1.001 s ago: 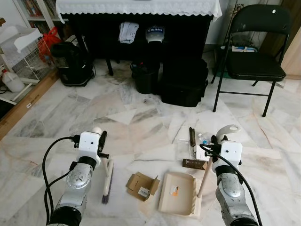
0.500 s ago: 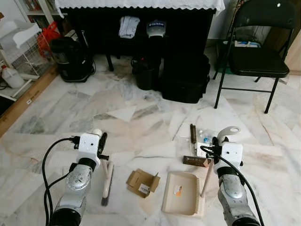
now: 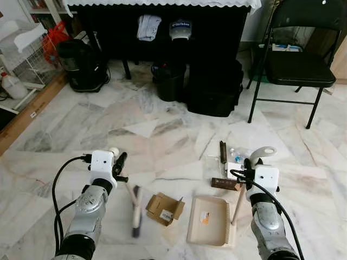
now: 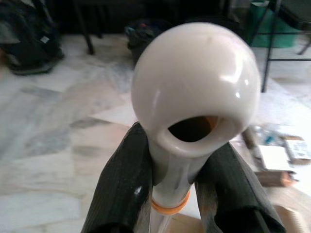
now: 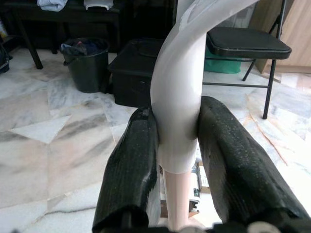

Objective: Sweep floor

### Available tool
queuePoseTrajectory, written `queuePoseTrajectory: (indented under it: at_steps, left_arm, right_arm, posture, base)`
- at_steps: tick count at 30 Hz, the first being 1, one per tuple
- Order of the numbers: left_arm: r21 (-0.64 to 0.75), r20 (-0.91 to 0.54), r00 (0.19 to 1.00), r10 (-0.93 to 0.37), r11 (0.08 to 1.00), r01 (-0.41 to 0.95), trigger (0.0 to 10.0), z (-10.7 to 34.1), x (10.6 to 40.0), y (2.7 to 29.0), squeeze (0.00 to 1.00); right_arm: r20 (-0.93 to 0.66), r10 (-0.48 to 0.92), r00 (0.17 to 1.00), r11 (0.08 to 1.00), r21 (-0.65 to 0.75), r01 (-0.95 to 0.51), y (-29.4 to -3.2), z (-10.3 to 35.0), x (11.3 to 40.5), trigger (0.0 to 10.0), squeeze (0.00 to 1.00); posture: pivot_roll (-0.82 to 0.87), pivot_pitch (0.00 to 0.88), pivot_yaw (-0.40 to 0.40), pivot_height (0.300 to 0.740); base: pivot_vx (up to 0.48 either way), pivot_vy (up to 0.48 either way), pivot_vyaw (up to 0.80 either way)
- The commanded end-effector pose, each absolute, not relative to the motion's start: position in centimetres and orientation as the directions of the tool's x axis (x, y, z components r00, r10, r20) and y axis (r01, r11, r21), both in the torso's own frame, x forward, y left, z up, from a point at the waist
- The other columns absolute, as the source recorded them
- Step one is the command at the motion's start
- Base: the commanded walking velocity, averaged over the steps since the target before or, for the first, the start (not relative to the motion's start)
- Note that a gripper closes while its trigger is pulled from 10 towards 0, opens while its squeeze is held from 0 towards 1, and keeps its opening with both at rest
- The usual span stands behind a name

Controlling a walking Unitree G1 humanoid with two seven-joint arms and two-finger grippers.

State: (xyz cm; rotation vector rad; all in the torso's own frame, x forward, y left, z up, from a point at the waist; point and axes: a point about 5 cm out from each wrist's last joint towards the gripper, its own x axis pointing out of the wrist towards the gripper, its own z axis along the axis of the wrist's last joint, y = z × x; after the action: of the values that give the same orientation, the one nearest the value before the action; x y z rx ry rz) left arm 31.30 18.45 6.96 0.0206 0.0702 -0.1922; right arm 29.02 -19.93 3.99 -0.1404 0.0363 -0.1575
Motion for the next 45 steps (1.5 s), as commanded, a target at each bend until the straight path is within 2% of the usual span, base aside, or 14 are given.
queuePoseTrajectory:
  at_steps: [1,7,10,11,18,25,31,40,44,45]
  left_arm:
    - [-0.055,-0.14,0.958,-0.251,0.968,0.245,10.0,5.9,30.9,18.0,0.0]
    - [-0.171,-0.169,0.921,-0.352,0.93,0.324,10.0,6.2,30.9,17.9,0.0]
    - [-0.25,-0.151,0.913,-0.379,0.908,0.336,10.0,6.6,30.9,17.8,0.0]
    - [-0.335,-0.127,0.897,-0.422,0.87,0.362,10.0,7.1,31.0,17.6,0.0]
    - [-0.443,-0.064,0.872,-0.485,0.797,0.41,10.0,8.5,31.0,17.5,0.0]
    - [-0.417,-0.033,0.847,-0.53,0.778,0.47,10.0,9.8,31.0,17.3,0.0]
    - [-0.253,0.023,0.919,-0.394,0.887,0.387,10.0,12.1,32.4,18.8,0.0]
    - [-0.187,0.127,0.939,-0.319,0.922,0.338,10.0,14.8,33.0,20.1,0.0]
    - [-0.091,0.153,0.961,-0.229,0.965,0.245,10.0,15.3,33.5,20.5,0.0]
    - [-0.08,0.161,0.972,-0.17,0.98,0.184,10.0,15.1,33.6,20.6,0.0]
  right_arm:
    - [-0.016,-0.152,0.988,0.978,-0.144,0.148,-19.9,4.1,29.1,10.0,0.0]
    - [-0.017,-0.15,0.989,0.979,-0.146,0.146,-19.9,4.1,29.2,10.0,0.0]
    - [-0.017,-0.148,0.989,0.979,-0.145,0.144,-19.8,4.1,29.3,10.0,0.0]
    - [-0.017,-0.145,0.989,0.979,-0.144,0.141,-19.7,4.2,29.5,10.0,0.0]
    - [-0.014,-0.142,0.99,0.98,-0.143,0.138,-19.6,4.4,29.7,10.0,0.0]
    - [-0.007,-0.141,0.99,0.98,-0.144,0.139,-19.6,4.6,30.1,10.0,0.0]
    - [0.011,-0.138,0.99,0.98,-0.14,0.138,-19.5,5.2,30.6,10.0,0.0]
    - [0.021,-0.134,0.991,0.982,-0.135,0.135,-19.4,5.6,31.1,10.0,0.0]
    - [0.034,-0.128,0.991,0.982,-0.134,0.131,-19.3,5.9,31.3,10.0,0.0]
    - [0.05,-0.127,0.991,0.983,-0.129,0.132,-19.2,6.2,31.5,10.0,0.0]
  posture:
    - [0.03,0.16,0.07,0.74]
    - [0.03,0.157,0.069,0.74]
    - [0.04,0.155,0.069,0.74]
    - [0.04,0.153,0.067,0.74]
    - [0.04,0.148,0.066,0.74]
    - [0.04,0.137,0.064,0.74]
    - [0.04,0.115,0.061,0.74]
    - [0.05,0.086,0.057,0.74]
    - [0.05,0.074,0.056,0.74]
    - [0.04,0.064,0.056,0.74]
  base:
    - [0.0,0.0,0.0]
    - [0.0,0.0,0.0]
    - [0.0,0.0,0.0]
    - [0.0,0.0,0.0]
    - [0.0,0.0,0.0]
    - [0.0,0.0,0.0]
    - [0.0,0.0,0.0]
    - [0.0,0.0,0.0]
    - [0.0,0.0,0.0]
    - [0.0,0.0,0.0]
